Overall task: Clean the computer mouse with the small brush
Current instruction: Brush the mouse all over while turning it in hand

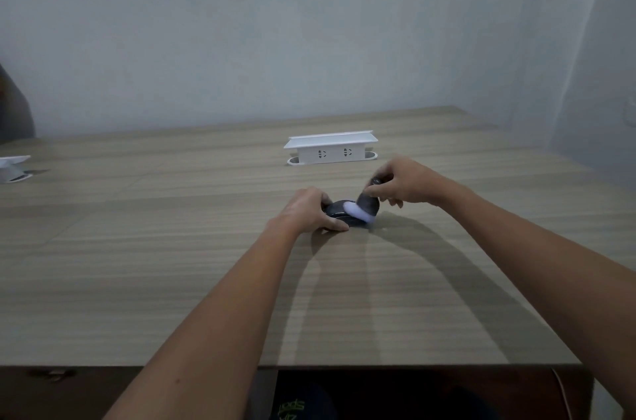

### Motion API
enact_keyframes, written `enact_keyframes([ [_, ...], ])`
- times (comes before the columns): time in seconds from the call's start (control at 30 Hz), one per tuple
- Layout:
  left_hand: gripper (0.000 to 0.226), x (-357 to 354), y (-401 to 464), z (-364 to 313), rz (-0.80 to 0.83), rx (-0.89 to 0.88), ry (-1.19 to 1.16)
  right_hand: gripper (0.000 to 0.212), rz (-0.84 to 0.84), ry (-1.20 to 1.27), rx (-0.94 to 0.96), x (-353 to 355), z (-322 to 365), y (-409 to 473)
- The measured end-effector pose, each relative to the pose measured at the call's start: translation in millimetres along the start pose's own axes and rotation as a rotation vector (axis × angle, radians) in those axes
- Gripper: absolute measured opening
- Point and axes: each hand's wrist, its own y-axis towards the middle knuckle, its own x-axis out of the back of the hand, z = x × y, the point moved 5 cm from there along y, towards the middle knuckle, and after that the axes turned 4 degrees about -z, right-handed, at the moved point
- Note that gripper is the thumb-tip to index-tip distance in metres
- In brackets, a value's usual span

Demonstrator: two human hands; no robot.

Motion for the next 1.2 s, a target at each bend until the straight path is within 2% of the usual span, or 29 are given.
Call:
enact_keyframes([
  [0.1, 0.045, 0, -1, 0, 0.000, 0.004, 0.000, 0.013, -0.030, -0.168, -0.014, 6, -1, 4],
  [0.23, 0.046, -1, 0, 2, 0.009, 0.014, -0.007, 0.015, -0.041, 0.024, 0.024, 7, 5, 2],
  [0.33, 0.045, -2, -1, 0, 0.003, 0.003, -0.009, 0.015, 0.020, -0.179, -0.021, 3, -4, 3],
  [0.4, 0.044, -2, -1, -1, 0.023, 0.008, -0.021, 0.017, -0.034, -0.303, -0.035, 6, -10, 4],
  [0.47, 0.040, -2, -1, 0, 0.060, 0.019, -0.025, 0.016, -0.102, -0.191, -0.009, 7, -9, 3],
  [0.53, 0.033, -2, 0, 1, 0.093, 0.026, -0.029, 0.014, -0.137, 0.046, 0.021, 4, -2, -2],
  [0.63, 0.029, -1, 1, 2, 0.113, 0.019, -0.017, 0.014, -0.072, 0.217, -0.007, -7, -3, -5],
  [0.77, 0.030, -2, -1, 2, 0.126, 0.008, -0.033, 0.015, -0.106, -0.137, -0.008, 1, -5, 3],
  [0.8, 0.030, -2, -1, 2, 0.124, 0.007, -0.042, 0.020, -0.131, -0.143, 0.010, 3, -2, 5],
  [0.9, 0.031, -3, 1, 6, 0.128, 0.006, -0.070, 0.027, -0.112, 0.070, 0.058, 1, 15, 5],
  [0.97, 0.027, -3, 2, 6, 0.130, 0.005, -0.073, 0.028, -0.055, 0.005, 0.054, -6, 20, 7],
  [1.07, 0.030, -3, 1, 6, 0.121, 0.008, -0.083, 0.021, -0.085, -0.200, 0.045, -9, 18, 16],
  [1.2, 0.033, -4, 1, 9, 0.117, 0.010, -0.098, 0.021, -0.096, -0.118, 0.097, -8, 29, 14],
])
